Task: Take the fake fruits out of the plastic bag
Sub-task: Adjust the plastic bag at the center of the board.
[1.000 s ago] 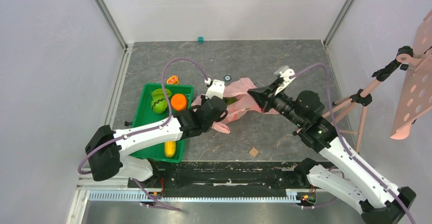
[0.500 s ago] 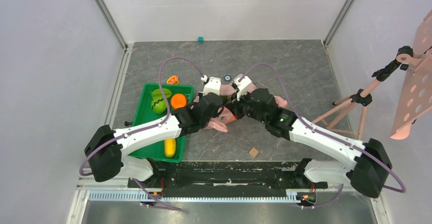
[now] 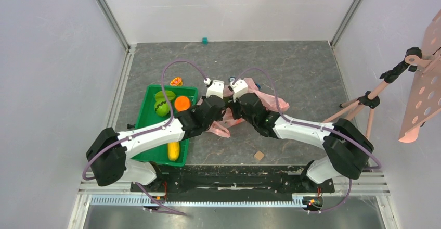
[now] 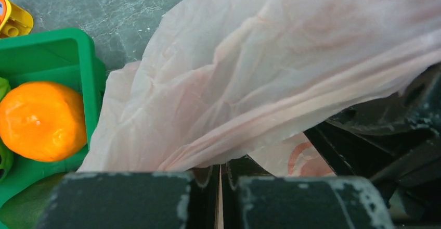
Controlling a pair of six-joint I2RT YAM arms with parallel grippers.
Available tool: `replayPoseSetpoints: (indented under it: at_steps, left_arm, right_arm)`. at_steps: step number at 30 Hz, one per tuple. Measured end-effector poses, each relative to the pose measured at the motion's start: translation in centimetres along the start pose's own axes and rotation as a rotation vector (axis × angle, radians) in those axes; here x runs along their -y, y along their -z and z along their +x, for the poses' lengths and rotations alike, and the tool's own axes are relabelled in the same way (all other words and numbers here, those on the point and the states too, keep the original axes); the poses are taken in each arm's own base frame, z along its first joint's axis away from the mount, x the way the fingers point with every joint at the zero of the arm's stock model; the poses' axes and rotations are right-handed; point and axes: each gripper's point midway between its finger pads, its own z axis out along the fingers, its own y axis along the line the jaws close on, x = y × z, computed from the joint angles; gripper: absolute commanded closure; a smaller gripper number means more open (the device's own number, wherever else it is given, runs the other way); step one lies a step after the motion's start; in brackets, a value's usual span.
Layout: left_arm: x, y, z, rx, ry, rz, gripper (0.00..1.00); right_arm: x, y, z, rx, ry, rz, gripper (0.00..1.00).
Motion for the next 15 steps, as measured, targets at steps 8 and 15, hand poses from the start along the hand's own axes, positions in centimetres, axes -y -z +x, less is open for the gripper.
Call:
replayPoseSetpoints:
  at_steps: [8, 15]
  left_arm:
    - [-2.0, -1.7, 2.4, -0.058, 0.018, -0.043, 0.98]
    - [-2.5, -2.1, 4.1, -0.089, 0.039, -0.043, 0.98]
  right_arm:
    - [1.1, 0.7, 6.3, -0.079, -0.033, 0.019, 1.00]
    - [1.1, 2.0, 9.8, -0.138, -0.097, 0.006, 1.00]
